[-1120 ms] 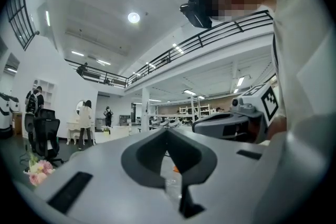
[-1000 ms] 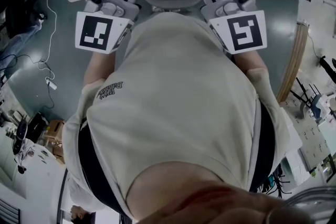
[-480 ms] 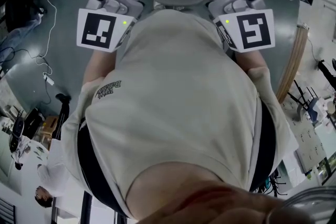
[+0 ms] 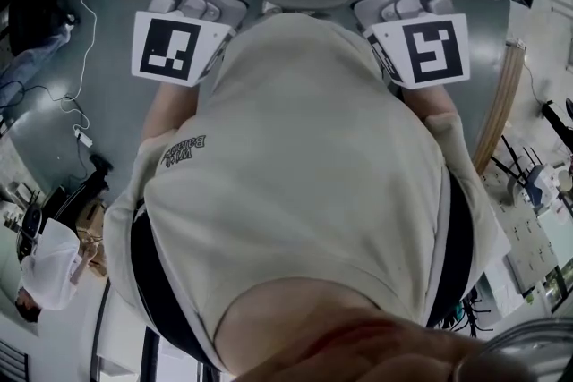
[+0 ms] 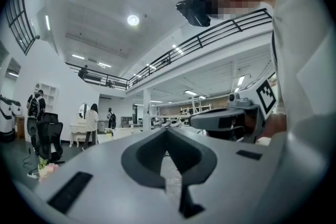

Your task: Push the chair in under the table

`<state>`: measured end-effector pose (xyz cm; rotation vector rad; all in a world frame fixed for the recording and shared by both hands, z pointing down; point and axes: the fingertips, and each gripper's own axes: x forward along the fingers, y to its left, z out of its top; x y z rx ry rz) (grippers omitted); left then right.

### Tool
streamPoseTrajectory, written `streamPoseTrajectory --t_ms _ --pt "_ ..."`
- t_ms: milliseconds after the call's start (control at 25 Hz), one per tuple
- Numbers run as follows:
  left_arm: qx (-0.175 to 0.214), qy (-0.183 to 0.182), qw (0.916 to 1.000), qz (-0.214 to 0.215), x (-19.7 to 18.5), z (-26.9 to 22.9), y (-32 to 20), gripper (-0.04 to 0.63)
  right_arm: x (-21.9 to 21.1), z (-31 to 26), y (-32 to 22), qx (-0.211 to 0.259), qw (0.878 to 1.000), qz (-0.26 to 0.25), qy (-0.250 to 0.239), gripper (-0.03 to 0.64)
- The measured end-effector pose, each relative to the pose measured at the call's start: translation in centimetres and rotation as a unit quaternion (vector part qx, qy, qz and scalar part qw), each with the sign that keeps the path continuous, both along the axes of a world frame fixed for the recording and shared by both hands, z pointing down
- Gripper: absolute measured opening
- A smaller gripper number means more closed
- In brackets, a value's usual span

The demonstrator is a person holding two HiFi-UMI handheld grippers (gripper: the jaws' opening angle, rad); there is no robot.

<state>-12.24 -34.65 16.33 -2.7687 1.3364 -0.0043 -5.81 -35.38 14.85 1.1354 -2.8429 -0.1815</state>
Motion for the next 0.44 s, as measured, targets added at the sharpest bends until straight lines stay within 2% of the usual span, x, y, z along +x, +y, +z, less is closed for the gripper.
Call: streamPoseTrajectory --t_ms 440 --pt "0.005 -0.007 1.0000 -0.004 -0.45 0.23 -0.89 0.011 0.30 0.55 -0.35 -0.009 1.000 0.002 0.009 0.009"
